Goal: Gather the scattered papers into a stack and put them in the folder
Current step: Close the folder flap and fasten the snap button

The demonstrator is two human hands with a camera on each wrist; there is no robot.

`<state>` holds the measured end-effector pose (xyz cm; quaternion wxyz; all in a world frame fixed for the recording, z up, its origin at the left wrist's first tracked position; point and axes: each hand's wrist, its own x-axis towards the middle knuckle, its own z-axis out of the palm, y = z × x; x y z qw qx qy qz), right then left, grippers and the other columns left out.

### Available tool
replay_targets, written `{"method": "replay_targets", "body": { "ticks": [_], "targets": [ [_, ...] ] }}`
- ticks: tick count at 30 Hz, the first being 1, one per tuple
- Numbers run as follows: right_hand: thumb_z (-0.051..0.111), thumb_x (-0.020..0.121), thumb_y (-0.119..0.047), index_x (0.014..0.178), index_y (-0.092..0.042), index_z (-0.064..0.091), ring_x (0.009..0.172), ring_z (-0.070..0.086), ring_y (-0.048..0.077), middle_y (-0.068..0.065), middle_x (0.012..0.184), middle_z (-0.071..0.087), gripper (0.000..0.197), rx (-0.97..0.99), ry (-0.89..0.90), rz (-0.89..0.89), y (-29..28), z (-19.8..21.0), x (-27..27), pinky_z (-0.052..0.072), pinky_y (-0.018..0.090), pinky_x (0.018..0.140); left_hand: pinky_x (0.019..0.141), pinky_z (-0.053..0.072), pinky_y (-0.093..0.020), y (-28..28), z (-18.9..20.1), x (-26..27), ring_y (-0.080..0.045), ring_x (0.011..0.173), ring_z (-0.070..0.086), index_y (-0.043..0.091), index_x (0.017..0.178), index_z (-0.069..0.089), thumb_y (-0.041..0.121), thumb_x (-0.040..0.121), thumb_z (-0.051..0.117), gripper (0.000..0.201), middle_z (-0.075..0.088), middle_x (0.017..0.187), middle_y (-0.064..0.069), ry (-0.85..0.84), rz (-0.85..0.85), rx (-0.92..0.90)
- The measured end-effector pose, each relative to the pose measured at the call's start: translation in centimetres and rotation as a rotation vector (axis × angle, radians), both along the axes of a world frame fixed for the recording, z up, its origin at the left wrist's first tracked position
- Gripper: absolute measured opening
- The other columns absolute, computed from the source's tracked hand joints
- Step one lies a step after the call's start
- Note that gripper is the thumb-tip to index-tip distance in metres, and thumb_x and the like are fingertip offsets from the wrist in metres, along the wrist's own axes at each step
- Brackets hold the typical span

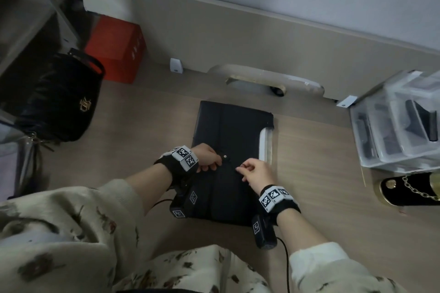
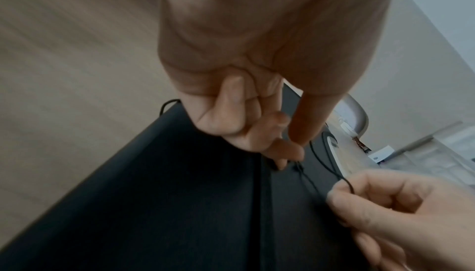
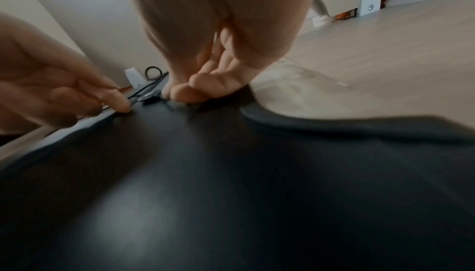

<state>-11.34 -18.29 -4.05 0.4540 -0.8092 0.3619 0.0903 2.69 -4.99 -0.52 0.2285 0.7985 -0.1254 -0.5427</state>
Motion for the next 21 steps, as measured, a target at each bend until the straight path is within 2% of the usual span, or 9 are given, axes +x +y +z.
{"method": "replay_targets", "body": {
  "ticks": [3, 6, 9, 11, 13, 15, 17, 19, 21],
  "targets": [
    [0.071, 0.083, -0.022, 0.078, -0.015, 0.067, 0.052, 0.057, 0.009, 0.000, 0.057, 0.059, 0.010, 0.028, 0.008, 0.091, 1.1, 0.5, -0.7, 0.045, 0.019, 0.055, 0.035, 0.029, -0.015, 0.1, 0.0, -0.7, -0.010, 0.047, 0.042, 0.017, 0.081, 0.064, 0.028, 0.094, 0.052, 0.021, 0.060, 0.068, 0.004, 0.017, 0.005, 0.021],
    [0.071, 0.083, -0.022, 0.078, -0.013, 0.068, 0.055, 0.060, 0.015, 0.003, 0.062, 0.061, 0.011, 0.027, -0.002, 0.162, 2.5, 0.6, -0.1, 0.050, 0.028, 0.059, 0.037, 0.031, -0.017, 0.1, 0.0, -1.4, -0.010, 0.046, 0.041, 0.017, 0.086, 0.064, 0.035, 0.096, 0.051, 0.024, 0.059, 0.066, 0.006, 0.023, -0.009, 0.021],
    [0.071, 0.084, -0.022, 0.078, -0.008, 0.068, 0.059, 0.060, 0.019, 0.012, 0.072, 0.065, 0.015, 0.026, -0.038, 0.197, 3.7, 0.9, 0.7, 0.053, 0.035, 0.061, 0.036, 0.031, -0.017, -0.2, -0.3, -1.7, -0.010, 0.045, 0.041, 0.015, 0.072, 0.060, 0.031, 0.094, 0.054, 0.028, 0.055, 0.062, 0.004, -0.034, -0.001, 0.006],
    [0.072, 0.083, -0.021, 0.077, -0.006, 0.067, 0.056, 0.058, 0.017, 0.015, 0.073, 0.065, 0.017, 0.042, -0.070, 0.171, 3.9, 1.1, 1.0, 0.053, 0.035, 0.060, 0.037, 0.030, -0.017, -0.2, -0.6, -1.8, -0.010, 0.043, 0.041, 0.015, 0.061, 0.056, 0.030, 0.090, 0.059, 0.033, 0.051, 0.055, 0.003, -0.106, 0.024, 0.002],
    [0.072, 0.082, -0.018, 0.076, -0.006, 0.068, 0.054, 0.057, 0.014, 0.012, 0.069, 0.063, 0.015, 0.069, -0.082, 0.154, 3.8, 1.3, 1.0, 0.053, 0.032, 0.059, 0.041, 0.033, -0.019, -0.2, -0.8, -1.9, -0.012, 0.048, 0.047, 0.014, 0.060, 0.058, 0.032, 0.086, 0.064, 0.032, 0.054, 0.057, -0.001, -0.158, 0.017, 0.000],
    [0.072, 0.083, -0.020, 0.076, -0.010, 0.070, 0.055, 0.058, 0.013, 0.008, 0.070, 0.064, 0.012, 0.089, -0.075, 0.176, 3.3, 1.4, 0.9, 0.054, 0.032, 0.062, 0.052, 0.038, -0.022, -0.3, -0.9, -1.9, -0.019, 0.067, 0.059, 0.012, 0.069, 0.064, 0.031, 0.085, 0.064, 0.025, 0.063, 0.072, -0.008, -0.202, -0.019, 0.022],
    [0.071, 0.083, -0.027, 0.080, -0.019, 0.073, 0.060, 0.060, 0.012, 0.006, 0.075, 0.069, 0.009, 0.116, -0.078, 0.222, 2.7, 1.4, 0.7, 0.055, 0.034, 0.067, 0.060, 0.041, -0.024, -0.5, -0.7, -1.8, -0.024, 0.084, 0.065, 0.014, 0.067, 0.062, 0.027, 0.085, 0.060, 0.023, 0.064, 0.077, -0.008, -0.245, -0.058, 0.043],
    [0.067, 0.084, -0.035, 0.077, -0.030, 0.072, 0.063, 0.062, 0.009, 0.001, 0.077, 0.071, 0.009, 0.133, -0.097, 0.217, 2.1, 1.4, 0.6, 0.056, 0.036, 0.072, 0.063, 0.042, -0.026, -0.7, -0.4, -1.5, -0.025, 0.087, 0.064, 0.013, 0.068, 0.059, 0.028, 0.087, 0.056, 0.024, 0.063, 0.080, -0.006, -0.264, -0.112, 0.055],
    [0.062, 0.087, -0.038, 0.073, -0.035, 0.069, 0.063, 0.061, 0.009, -0.002, 0.077, 0.070, 0.016, 0.118, -0.130, 0.141, 1.4, 1.3, 0.6, 0.055, 0.039, 0.074, 0.061, 0.041, -0.025, -0.9, 0.0, -1.2, -0.024, 0.080, 0.062, 0.011, 0.073, 0.058, 0.030, 0.090, 0.053, 0.026, 0.061, 0.082, -0.007, -0.230, -0.148, 0.057]
  ]
}}
